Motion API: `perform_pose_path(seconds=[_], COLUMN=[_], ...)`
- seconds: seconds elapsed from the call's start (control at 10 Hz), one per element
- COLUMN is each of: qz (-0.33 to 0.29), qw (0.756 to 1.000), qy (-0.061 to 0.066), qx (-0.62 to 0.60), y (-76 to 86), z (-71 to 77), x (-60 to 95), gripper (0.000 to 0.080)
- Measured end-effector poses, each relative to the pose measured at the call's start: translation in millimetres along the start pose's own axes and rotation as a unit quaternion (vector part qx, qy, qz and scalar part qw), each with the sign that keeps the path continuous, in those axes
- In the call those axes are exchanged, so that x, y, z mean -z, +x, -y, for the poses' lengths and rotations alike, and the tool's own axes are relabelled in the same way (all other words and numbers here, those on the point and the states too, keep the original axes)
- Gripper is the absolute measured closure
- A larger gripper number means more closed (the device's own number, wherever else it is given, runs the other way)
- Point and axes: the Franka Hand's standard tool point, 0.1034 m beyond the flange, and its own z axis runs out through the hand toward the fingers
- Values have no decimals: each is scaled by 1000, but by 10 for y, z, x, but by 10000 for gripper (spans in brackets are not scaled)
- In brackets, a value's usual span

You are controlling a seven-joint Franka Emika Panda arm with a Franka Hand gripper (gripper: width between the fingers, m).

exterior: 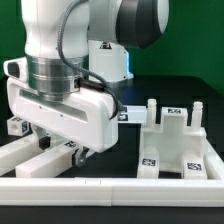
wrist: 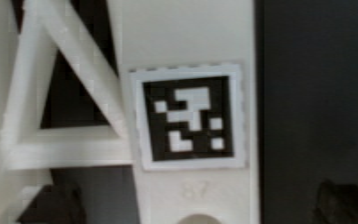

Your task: Assemble chair

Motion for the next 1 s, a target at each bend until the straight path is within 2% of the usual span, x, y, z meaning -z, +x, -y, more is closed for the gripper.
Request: perform_pose_path(seconds=[0.2, 0.3, 0.4, 0.5, 0.6, 0.8, 0.9, 1.0], qz=[-10, -18, -18, -18, -18, -15, 11, 25], qw=[1000, 1000, 1000, 1000, 1000, 1000, 1000, 1000], qy=[0, 3, 2, 2, 3, 3, 9, 17], qx=[-3, -6, -6, -6, -7, -2, 5, 8], y=[5, 10, 12, 13, 16, 29, 26, 16], z=[28, 58, 52, 50, 50, 30, -51, -71], x=[-61, -71, -71, -72, -70, -51, 124, 280], gripper=[150, 271, 271, 411, 518, 518, 518, 518])
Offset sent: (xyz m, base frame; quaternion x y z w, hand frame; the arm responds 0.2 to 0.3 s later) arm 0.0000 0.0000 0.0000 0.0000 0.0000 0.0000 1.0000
